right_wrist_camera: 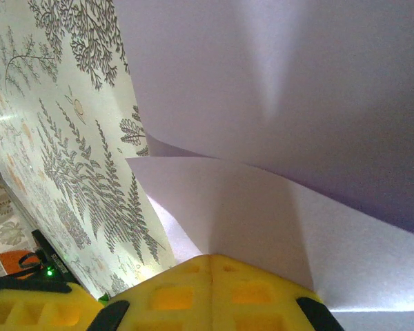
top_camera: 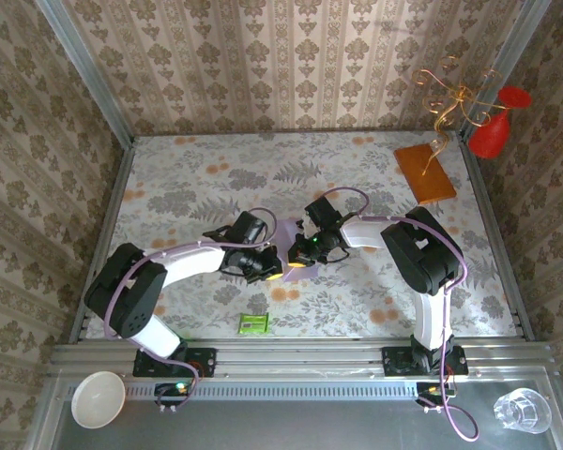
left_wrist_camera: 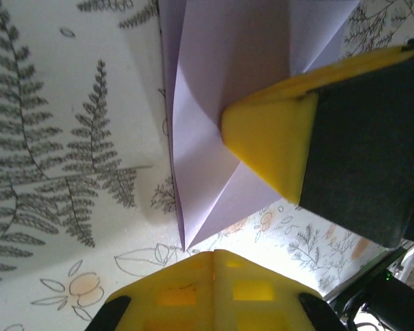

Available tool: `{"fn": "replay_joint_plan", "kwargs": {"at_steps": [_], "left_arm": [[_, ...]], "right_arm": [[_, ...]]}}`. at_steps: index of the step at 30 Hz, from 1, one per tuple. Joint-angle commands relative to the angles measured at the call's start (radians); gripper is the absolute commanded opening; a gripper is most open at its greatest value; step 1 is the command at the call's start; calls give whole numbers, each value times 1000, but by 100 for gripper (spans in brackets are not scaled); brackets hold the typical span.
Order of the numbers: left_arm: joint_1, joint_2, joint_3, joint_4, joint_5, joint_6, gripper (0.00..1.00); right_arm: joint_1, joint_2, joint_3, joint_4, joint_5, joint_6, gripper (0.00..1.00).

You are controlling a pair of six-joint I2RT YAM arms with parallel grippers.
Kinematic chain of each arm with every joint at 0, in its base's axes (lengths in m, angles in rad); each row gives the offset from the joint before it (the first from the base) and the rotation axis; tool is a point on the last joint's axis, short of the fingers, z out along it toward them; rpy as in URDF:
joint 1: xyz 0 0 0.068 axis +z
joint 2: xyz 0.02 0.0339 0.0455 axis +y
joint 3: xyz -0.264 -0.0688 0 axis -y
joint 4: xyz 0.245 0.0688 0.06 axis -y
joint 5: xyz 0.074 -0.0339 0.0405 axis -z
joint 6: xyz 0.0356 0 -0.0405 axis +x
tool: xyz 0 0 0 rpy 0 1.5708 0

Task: Fold a paper plane with a square sheet of paper (pick it up from the middle)
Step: Fold the triangle a second time at the center of the table.

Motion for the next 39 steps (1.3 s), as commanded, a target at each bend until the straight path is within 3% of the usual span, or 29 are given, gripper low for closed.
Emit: {"fn": "replay_joint_plan", "kwargs": {"at_steps": [1,12,22,31,39], "left_arm": [[3,53,31,38,25,-10,0],[5,133,66,49,28,-6,0],[1,140,14,-103,-18,6,0],[1,190,5,-149,-1,-1,0],[3,190,7,-155,-3,-1,0]], "right_arm": [[-14,36,-25,-35,42,8,6],[-15,37,-18,-29,30,12,6],[-26,22,-15,-3,39,-33,6],[-133,11,-63,198,31,-135,6],[-226,62,5,151,72,-151,5]]}}
